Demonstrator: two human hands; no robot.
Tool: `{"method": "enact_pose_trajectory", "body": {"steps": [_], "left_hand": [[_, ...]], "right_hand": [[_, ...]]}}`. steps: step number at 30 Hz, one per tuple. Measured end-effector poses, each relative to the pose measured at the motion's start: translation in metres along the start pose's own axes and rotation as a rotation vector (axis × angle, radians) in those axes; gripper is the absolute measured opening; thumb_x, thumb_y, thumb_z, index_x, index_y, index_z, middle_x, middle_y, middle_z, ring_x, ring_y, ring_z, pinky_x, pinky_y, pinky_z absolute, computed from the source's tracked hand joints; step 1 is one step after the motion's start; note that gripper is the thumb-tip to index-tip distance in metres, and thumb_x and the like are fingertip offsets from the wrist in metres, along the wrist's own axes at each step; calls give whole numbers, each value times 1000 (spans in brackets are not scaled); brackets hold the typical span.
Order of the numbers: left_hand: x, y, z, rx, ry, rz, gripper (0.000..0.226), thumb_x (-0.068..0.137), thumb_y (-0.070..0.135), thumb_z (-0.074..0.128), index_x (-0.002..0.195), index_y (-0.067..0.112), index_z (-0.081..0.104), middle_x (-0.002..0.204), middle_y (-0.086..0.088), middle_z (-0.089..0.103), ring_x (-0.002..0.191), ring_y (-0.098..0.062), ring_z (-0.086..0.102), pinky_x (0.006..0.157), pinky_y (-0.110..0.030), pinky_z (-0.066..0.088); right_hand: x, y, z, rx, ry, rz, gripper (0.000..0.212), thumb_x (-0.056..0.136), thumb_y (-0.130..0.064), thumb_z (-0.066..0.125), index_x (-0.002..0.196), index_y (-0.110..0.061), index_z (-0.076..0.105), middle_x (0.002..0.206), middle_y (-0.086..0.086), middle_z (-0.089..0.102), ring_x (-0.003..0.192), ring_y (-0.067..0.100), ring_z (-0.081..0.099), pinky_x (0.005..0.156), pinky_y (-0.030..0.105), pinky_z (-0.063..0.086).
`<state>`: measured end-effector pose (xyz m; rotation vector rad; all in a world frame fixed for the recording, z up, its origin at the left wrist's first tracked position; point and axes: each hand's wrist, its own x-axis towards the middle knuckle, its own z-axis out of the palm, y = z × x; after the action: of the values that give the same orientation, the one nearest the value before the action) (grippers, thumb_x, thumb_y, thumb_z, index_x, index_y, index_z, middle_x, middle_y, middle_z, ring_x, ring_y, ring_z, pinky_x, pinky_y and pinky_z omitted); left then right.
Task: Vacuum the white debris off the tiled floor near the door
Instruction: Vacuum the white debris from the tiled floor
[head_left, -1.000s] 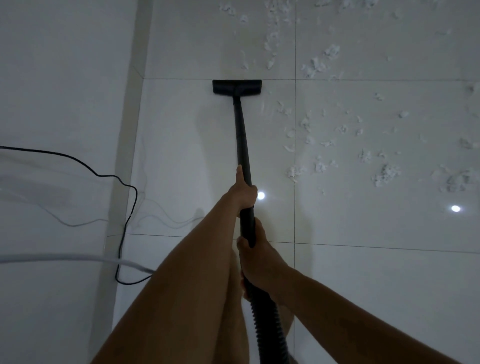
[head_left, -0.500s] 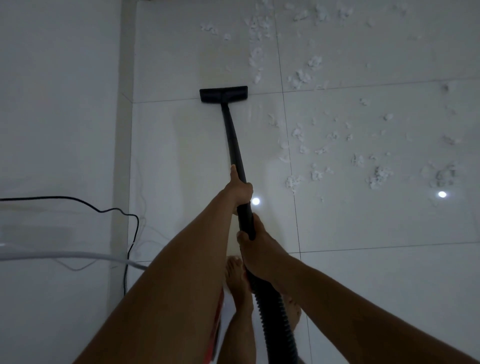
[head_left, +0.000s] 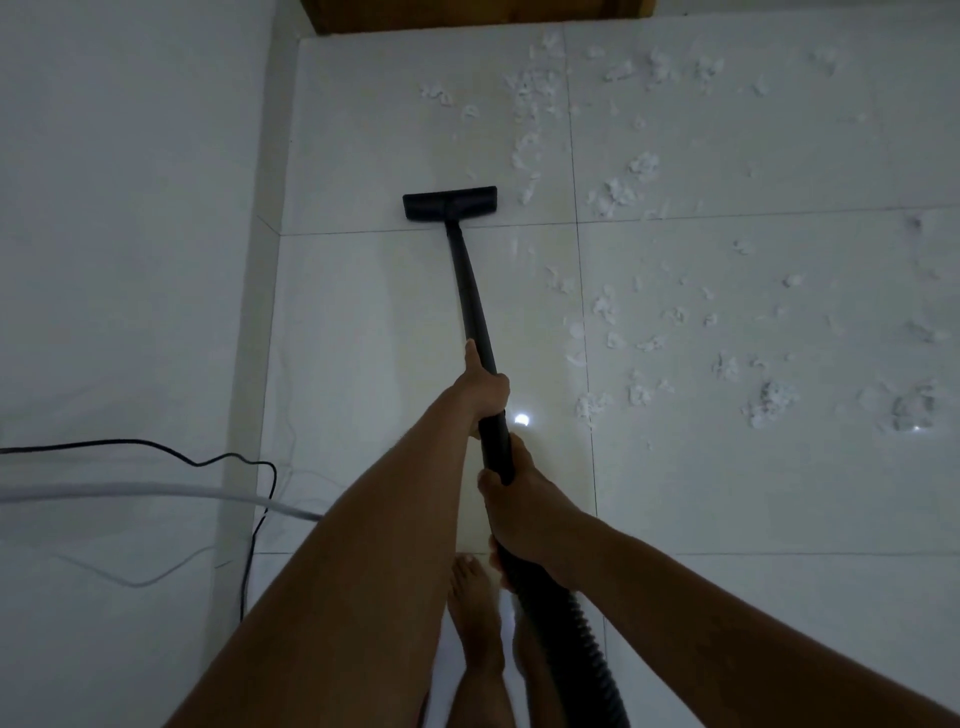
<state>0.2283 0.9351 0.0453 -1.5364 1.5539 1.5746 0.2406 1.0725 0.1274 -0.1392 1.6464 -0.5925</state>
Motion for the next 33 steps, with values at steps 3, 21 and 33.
{"method": "enact_pose_trajectory", "body": {"steps": [3,21,33], "left_hand": [[10,15,-3,-10,8,-6,80,105,20,40,156,41,-19,145,-15,44,103,-30,54,87,-46,54],[75,70,-68,49,4,30,81,105,19,40,155,41,-20,141,-13,47,97,-27,57,86,-44,55],[127,96,-121,100,11,64,80,106,23,40,155,41,-21,149,-14,43,104,-29,57,88,-44,55]], "right_hand": [[10,-11,-13,-20,-7,-5,60,110,-33,37,161,-44,6,93,12,59,60,18,58,55,31,54],[68,-93,-19,86,28,-11,59,110,-32,36,160,-49,8,88,12,61,37,7,52,35,17,42],[112,-149,-4,110,44,-3,60,111,-35,36,159,-50,5,89,11,60,47,11,55,35,17,43]]}}
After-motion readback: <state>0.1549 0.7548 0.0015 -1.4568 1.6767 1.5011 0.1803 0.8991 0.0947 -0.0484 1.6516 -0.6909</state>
